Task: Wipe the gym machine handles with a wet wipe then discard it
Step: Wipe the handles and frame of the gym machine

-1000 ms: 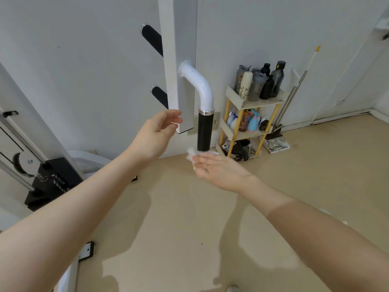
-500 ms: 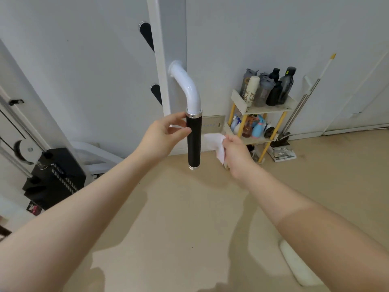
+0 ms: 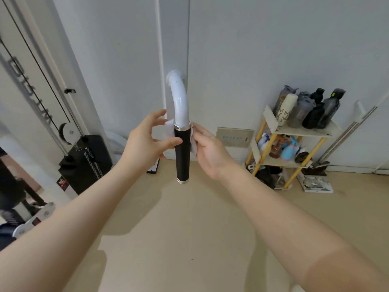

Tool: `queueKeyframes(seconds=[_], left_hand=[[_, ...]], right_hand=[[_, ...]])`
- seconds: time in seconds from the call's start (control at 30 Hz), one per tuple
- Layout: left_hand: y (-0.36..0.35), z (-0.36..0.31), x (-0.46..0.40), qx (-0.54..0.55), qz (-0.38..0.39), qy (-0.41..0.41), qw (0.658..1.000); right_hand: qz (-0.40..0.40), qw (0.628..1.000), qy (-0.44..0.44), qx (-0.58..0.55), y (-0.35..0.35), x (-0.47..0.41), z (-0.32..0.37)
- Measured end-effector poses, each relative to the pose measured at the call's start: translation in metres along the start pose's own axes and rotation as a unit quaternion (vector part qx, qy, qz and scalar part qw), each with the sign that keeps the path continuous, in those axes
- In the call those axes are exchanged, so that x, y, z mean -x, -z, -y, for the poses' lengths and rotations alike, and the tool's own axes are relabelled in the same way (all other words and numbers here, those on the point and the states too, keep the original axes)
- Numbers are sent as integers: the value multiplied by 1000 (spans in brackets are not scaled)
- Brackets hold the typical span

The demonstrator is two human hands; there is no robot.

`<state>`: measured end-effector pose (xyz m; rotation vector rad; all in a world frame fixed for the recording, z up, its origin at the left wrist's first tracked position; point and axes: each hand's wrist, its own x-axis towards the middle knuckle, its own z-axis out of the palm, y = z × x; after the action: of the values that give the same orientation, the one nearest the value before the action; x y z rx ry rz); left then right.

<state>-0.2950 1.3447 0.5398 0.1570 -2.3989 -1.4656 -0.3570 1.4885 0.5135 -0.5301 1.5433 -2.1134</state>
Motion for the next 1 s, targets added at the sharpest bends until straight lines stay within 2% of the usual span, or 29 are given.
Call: queueKeyframes(seconds=[0.13,0.17,0.27,0.33,0.47,0.6,0.77,0.83,0.97,1.0], left_hand=[[-2,-1,6,-20,-8,17,1000],[-3,-1,8,-19,-16,24,999],[-8,-1,14,-13,-58,39,997],[-12,-1,18,-13,-77,47,996],[-14,0,21,-38,-82,59,994],[-15,-1,23,-56,-92,67,992],[-11,-4,28,-49,-85,68,993],[-9,-2,29,-47,-105,61,991],[-4,1,28,-60,-115,63,990],[-2,2,27,-59,-108,64,990]], right_hand=[[32,985,-102,132,14,11,-28],[35,987,-102,115,14,10,-27],[18,1000,-25,-8,6,-1,-7],[43,998,-15,-39,4,2,-7],[68,994,-73,54,13,11,-40],[56,997,-36,38,9,1,-37],[22,980,-85,178,16,14,-90],[-9,986,-77,147,4,8,-78],[-19,999,20,23,-15,-2,-39],[-17,999,21,40,-16,1,-44]])
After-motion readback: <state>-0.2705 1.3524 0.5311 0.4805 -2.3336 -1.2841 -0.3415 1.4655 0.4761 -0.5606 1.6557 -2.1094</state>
